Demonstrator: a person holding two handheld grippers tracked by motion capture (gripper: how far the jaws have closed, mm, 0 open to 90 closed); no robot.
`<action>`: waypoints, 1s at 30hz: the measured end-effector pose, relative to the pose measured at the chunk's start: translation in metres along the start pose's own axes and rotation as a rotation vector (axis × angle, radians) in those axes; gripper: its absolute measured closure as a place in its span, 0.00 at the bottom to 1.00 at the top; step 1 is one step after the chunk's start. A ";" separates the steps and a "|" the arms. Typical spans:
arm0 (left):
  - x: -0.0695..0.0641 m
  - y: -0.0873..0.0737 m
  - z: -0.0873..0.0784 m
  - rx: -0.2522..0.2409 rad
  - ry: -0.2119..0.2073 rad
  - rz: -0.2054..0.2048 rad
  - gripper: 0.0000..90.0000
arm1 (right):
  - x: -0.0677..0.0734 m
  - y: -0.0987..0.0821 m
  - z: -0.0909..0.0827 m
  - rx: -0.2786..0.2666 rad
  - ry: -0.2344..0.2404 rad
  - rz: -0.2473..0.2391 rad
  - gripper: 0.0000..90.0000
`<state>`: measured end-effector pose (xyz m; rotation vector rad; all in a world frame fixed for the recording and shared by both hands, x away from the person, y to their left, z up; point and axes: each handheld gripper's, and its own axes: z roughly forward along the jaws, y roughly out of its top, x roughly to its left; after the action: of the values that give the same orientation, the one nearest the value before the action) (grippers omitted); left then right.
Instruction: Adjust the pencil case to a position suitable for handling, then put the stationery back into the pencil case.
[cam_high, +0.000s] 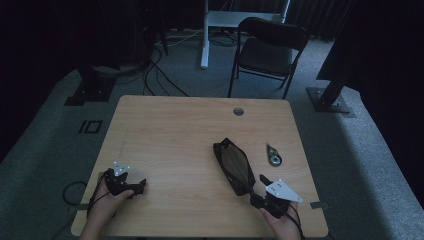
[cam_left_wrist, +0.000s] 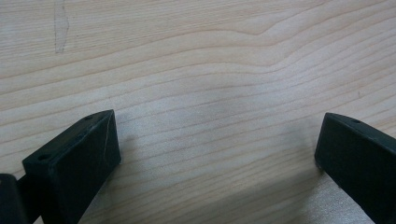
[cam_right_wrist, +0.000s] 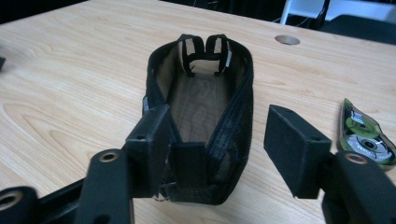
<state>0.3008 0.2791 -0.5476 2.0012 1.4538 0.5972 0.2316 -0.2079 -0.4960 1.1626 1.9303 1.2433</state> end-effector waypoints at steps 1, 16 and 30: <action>0.000 0.000 0.000 0.000 0.000 -0.001 0.00 | -0.001 0.001 0.000 -0.007 0.001 0.004 0.36; 0.000 0.000 0.000 0.000 0.000 0.000 0.00 | -0.047 0.026 0.003 -0.102 -0.063 0.013 0.20; 0.000 0.000 0.000 0.000 0.000 0.000 0.00 | -0.082 0.028 0.027 -0.056 -0.117 -0.043 0.18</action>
<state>0.3008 0.2792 -0.5476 2.0009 1.4538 0.5972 0.3016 -0.2635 -0.4820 1.1340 1.8138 1.1732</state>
